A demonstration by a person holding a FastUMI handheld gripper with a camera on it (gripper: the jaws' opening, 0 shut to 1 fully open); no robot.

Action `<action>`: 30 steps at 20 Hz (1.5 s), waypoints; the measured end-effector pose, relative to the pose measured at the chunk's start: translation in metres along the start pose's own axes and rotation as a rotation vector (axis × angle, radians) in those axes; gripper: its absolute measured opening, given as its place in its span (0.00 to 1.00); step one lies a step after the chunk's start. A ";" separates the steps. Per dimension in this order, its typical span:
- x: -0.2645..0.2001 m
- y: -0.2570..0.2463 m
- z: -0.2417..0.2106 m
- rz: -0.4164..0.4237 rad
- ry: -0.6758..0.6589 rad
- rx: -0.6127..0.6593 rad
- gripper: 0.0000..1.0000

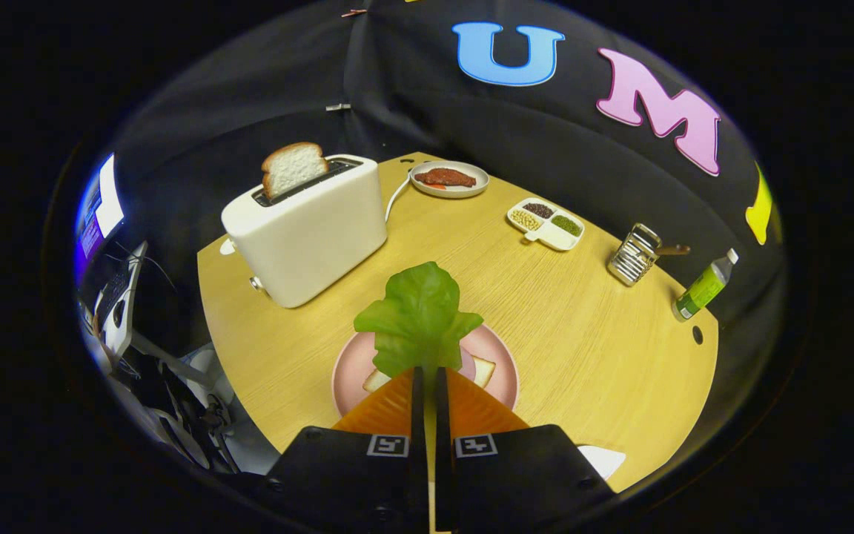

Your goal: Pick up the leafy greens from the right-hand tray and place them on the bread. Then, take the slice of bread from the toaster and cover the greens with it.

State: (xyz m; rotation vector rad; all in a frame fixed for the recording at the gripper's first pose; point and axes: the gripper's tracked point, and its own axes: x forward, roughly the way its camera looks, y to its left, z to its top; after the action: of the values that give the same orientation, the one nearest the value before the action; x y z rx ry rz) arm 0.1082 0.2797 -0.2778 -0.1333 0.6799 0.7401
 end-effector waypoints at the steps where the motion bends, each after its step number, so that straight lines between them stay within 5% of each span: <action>1: 0.008 -0.004 -0.004 -0.012 0.022 0.015 0.19; 4: 0.015 -0.014 0.000 -0.063 0.005 0.032 1.00; 12: -0.041 0.005 0.046 -0.042 -0.193 0.022 0.99; 22: -0.158 0.099 0.212 0.032 -0.633 -0.114 0.98; 30: -0.118 0.165 0.262 0.076 -0.626 -0.102 0.98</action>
State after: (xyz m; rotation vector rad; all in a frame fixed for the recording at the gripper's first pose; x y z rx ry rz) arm 0.0728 0.4231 0.0189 0.0345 0.0504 0.8343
